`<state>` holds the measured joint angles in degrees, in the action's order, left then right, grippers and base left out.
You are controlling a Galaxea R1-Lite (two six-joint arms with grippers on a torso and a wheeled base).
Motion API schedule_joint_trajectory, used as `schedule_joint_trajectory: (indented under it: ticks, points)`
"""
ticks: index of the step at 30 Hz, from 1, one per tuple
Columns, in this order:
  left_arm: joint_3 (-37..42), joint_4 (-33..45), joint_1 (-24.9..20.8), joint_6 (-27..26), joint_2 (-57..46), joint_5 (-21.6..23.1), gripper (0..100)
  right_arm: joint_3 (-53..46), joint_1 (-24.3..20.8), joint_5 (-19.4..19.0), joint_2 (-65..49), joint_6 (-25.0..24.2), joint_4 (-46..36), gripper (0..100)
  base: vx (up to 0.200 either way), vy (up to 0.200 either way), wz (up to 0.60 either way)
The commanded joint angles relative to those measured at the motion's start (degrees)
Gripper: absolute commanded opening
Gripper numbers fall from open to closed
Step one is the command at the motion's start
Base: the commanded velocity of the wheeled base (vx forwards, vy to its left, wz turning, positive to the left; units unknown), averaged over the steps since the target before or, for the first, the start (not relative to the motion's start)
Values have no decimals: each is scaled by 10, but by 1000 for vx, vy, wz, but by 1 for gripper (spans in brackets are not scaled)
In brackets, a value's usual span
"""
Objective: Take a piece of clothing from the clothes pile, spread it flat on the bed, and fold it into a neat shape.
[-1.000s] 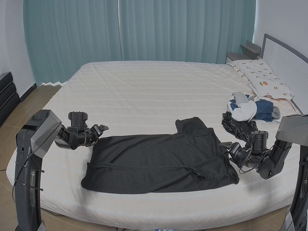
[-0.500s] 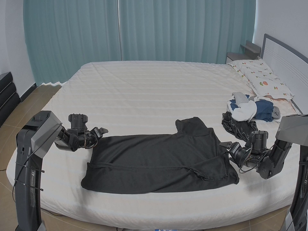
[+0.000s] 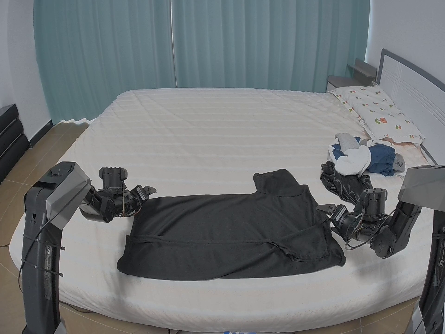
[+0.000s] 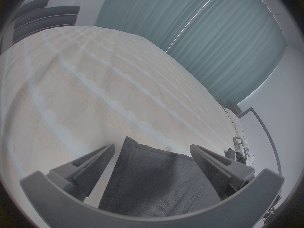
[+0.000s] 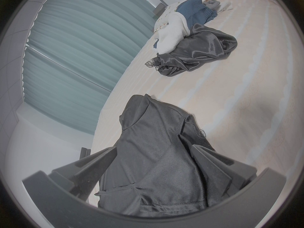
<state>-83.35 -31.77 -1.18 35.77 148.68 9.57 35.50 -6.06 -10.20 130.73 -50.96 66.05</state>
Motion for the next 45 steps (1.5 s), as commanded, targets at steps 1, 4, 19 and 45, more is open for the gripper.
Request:
schedule_joint_trajectory:
  ticks: [1,4,19,45]
  points:
    - [-2,0,0,1,2,0,0,9,-4,0,2,2,0,100,0,0,0]
    - [-1,0,2,2,2,-1,0,31,-8,3,3,5,-10,100,0,0,0]
    - [18,1,0,44,-15,-23,0,338,-11,38,89,130,-283,100,0,0,0]
    - [39,-1,3,60,-32,-23,0,742,-22,103,278,179,-478,100,0,0,0]
